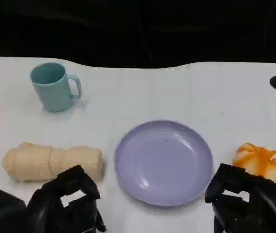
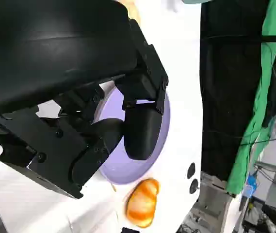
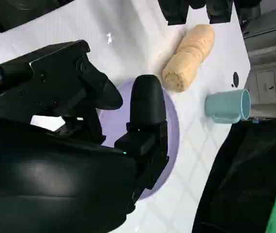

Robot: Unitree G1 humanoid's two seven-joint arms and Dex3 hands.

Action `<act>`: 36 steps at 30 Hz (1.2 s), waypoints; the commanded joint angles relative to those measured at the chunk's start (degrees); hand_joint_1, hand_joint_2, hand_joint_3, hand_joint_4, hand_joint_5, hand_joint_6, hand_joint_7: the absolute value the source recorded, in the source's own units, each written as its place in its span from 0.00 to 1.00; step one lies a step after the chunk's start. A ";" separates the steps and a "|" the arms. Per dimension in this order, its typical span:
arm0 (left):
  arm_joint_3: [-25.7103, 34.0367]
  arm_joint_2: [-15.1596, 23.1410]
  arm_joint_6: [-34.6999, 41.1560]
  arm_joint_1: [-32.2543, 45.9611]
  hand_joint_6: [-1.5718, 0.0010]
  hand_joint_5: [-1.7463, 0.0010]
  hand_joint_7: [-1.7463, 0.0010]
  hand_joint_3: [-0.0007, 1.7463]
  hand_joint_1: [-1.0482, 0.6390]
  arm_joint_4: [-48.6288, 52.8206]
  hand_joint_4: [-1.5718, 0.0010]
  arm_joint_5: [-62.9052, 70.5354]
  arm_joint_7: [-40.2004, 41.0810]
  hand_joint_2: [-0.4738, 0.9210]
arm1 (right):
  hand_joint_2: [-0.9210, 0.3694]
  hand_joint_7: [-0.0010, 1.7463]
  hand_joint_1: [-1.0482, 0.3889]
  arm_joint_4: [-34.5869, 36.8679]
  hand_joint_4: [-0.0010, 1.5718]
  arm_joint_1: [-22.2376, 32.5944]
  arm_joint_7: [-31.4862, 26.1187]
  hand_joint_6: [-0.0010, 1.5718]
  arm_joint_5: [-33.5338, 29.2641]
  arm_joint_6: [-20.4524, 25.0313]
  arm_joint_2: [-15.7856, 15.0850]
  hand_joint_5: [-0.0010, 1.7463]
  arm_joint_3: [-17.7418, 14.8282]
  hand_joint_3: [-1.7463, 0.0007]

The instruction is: Grasp the towel on the left side of the plate with the left hand and place it into the plate.

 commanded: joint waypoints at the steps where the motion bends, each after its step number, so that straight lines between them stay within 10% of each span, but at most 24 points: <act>1: 0.55 0.51 0.00 -0.41 0.50 0.00 0.08 0.80 0.57 0.31 0.43 0.05 -0.05 0.64 | 0.18 0.93 0.70 0.26 0.45 -0.31 0.18 0.35 -0.24 -0.31 -0.77 1.00 -0.63 0.40; 26: 0.72 0.56 -2.31 -0.46 0.50 0.00 0.12 0.79 0.56 1.21 0.45 0.26 -0.81 0.65 | 0.19 0.93 0.70 -0.08 0.46 -0.43 -0.06 0.36 -0.36 0.16 -0.70 1.00 -0.40 0.39; 36: -0.13 2.32 -13.29 -0.74 0.59 0.30 0.57 0.44 0.51 3.12 0.61 10.62 0.93 0.83 | 0.19 0.93 0.70 -0.54 0.46 0.08 -0.23 0.36 -0.67 -0.19 -0.47 1.00 0.22 0.39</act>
